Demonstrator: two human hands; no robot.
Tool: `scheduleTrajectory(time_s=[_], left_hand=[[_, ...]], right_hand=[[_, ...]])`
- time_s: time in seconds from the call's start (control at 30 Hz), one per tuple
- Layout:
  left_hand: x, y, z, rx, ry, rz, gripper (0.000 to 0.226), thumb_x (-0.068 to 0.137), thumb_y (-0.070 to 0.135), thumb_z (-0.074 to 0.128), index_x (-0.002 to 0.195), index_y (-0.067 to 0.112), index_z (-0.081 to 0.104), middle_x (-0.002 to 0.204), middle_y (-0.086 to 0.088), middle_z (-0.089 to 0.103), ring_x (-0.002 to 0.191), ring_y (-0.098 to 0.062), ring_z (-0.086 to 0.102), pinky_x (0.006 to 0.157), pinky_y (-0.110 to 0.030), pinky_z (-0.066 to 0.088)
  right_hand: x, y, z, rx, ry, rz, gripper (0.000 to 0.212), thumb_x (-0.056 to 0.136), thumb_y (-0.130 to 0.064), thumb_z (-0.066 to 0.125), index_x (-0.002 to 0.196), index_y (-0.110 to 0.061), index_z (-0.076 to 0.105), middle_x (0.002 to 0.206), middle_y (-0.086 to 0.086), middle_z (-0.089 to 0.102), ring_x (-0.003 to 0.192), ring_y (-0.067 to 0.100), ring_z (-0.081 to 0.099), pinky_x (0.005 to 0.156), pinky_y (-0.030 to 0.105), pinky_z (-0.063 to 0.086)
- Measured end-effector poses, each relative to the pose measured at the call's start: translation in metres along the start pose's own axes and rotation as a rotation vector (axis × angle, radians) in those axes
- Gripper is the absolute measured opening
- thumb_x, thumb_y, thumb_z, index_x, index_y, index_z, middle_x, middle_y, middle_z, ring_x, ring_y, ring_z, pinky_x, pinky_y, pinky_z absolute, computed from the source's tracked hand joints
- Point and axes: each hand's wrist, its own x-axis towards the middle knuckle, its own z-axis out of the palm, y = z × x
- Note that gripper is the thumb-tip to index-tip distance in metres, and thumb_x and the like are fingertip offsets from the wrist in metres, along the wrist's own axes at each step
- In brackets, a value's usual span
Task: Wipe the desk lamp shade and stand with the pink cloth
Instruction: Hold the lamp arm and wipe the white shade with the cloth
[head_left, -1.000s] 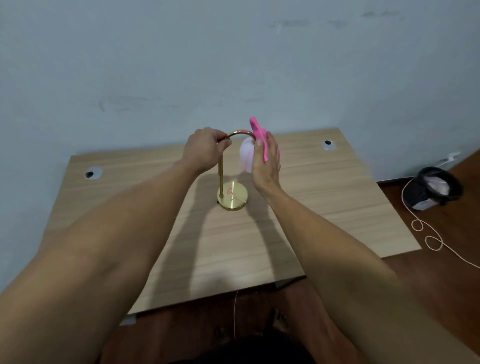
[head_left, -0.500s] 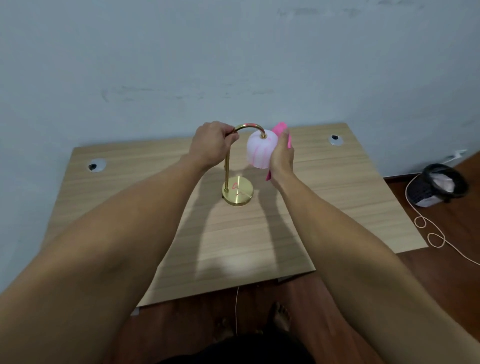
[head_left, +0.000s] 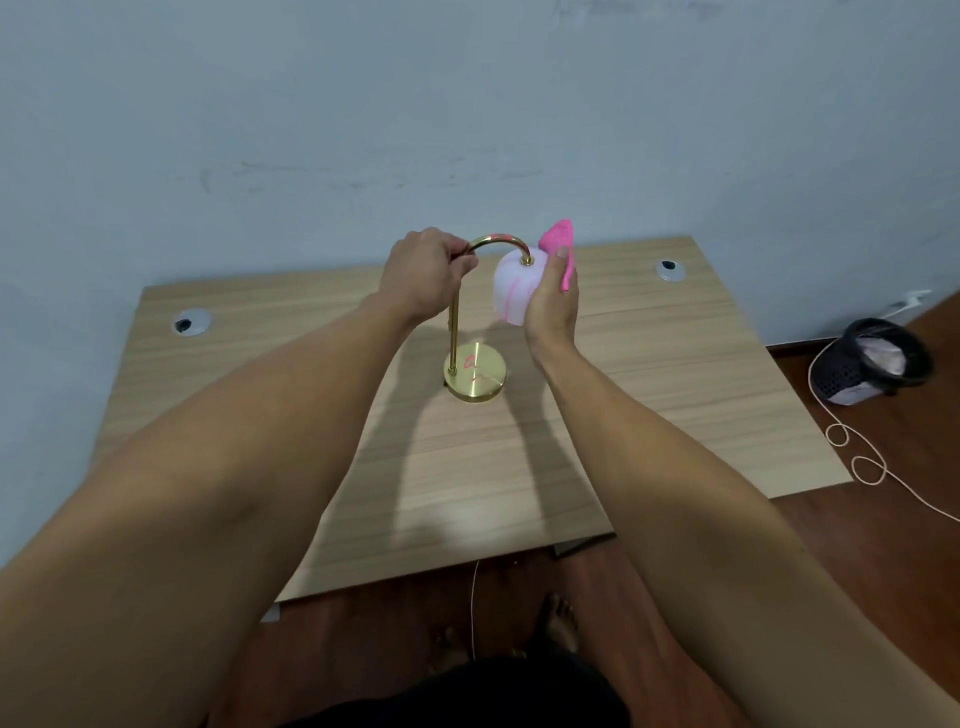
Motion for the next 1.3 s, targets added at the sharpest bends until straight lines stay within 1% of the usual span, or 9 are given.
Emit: scheduleTrajectory(time_s=[0.3,0.5,0.6,0.67,0.8,0.9,1.1,1.23,1.3], left_hand=[[0.0,0.0,0.001,-0.036,0.003,-0.026,0.023,0.099,0.027,0.06,0.092,0.013,0.077,0.069,-0.011,0.063,0.07,-0.03,0.055,0.069,-0.039,0.048],[0.0,0.0,0.0,-0.025,-0.004,-0.019,0.021,0.097,0.023,0.06,0.09,0.011,0.076,0.067,-0.008,0.058,0.07,-0.028,0.052,0.072,-0.042,0.05],[0.0,0.0,0.0,-0.03,-0.003,-0.03,0.02,0.098,0.024,0.06,0.09,0.013,0.075,0.064,-0.004,0.056,0.069,-0.027,0.051,0.069,-0.039,0.048],[0.0,0.0,0.0,-0.027,-0.006,-0.035,0.02,0.098,0.025,0.06,0.088,0.015,0.075,0.063,-0.003,0.056,0.07,-0.027,0.052,0.068,-0.037,0.046],[0.003,-0.002,0.001,-0.025,-0.004,-0.04,0.021,0.097,0.025,0.06,0.085,0.014,0.073,0.066,-0.006,0.056,0.071,-0.029,0.052,0.068,-0.036,0.044],[0.003,-0.002,0.002,-0.038,-0.003,-0.037,0.022,0.098,0.025,0.06,0.09,0.012,0.076,0.07,-0.008,0.061,0.071,-0.028,0.053,0.069,-0.036,0.046],[0.004,-0.001,0.002,-0.037,-0.005,-0.045,0.021,0.097,0.023,0.061,0.089,0.01,0.075,0.067,-0.008,0.058,0.07,-0.027,0.05,0.067,-0.035,0.044],[0.003,-0.001,0.003,-0.045,-0.005,-0.054,0.02,0.097,0.023,0.061,0.09,0.011,0.076,0.066,-0.005,0.057,0.068,-0.026,0.05,0.067,-0.034,0.043],[0.003,-0.002,0.003,-0.046,-0.006,-0.059,0.021,0.097,0.024,0.061,0.089,0.011,0.075,0.066,-0.006,0.057,0.068,-0.026,0.05,0.067,-0.035,0.044]], right_hand=[[-0.042,0.051,-0.019,-0.536,-0.088,-0.452,0.065,0.113,-0.038,0.033,0.169,-0.018,0.008,0.178,-0.001,0.002,0.165,0.018,-0.003,0.132,0.042,0.001],[-0.011,0.008,-0.011,-0.45,-0.045,-0.25,0.057,0.11,-0.049,0.024,0.163,-0.029,0.033,0.168,-0.006,0.037,0.157,0.015,0.03,0.129,0.049,0.016],[0.009,-0.005,-0.018,-0.294,-0.054,0.081,0.064,0.103,-0.064,0.023,0.148,-0.031,0.055,0.138,0.006,0.067,0.125,0.031,0.065,0.087,0.037,0.055],[0.006,-0.004,-0.02,-0.196,-0.075,0.25,0.07,0.103,-0.068,0.024,0.147,-0.023,0.055,0.121,0.014,0.069,0.095,0.035,0.072,0.067,0.036,0.055],[-0.025,0.02,-0.014,-0.389,-0.111,-0.279,0.06,0.112,-0.048,0.027,0.168,-0.031,0.013,0.174,-0.002,0.02,0.16,0.023,0.023,0.127,0.053,0.024],[-0.045,0.032,-0.011,-0.49,-0.093,-0.377,0.062,0.112,-0.045,0.029,0.165,-0.035,-0.001,0.178,0.0,0.0,0.165,0.023,-0.002,0.131,0.058,0.013],[-0.011,-0.002,-0.011,-0.298,-0.054,-0.287,0.044,0.112,-0.041,0.028,0.146,-0.046,0.054,0.149,-0.014,0.055,0.142,0.01,0.048,0.12,0.052,0.036],[0.002,-0.013,-0.022,-0.152,-0.074,0.199,0.058,0.102,-0.067,0.024,0.144,-0.043,0.056,0.132,0.003,0.069,0.094,0.038,0.076,0.05,0.032,0.059],[-0.005,-0.009,-0.024,-0.231,-0.11,0.068,0.054,0.104,-0.066,0.025,0.151,-0.05,0.045,0.145,0.002,0.06,0.11,0.043,0.071,0.063,0.042,0.063]])
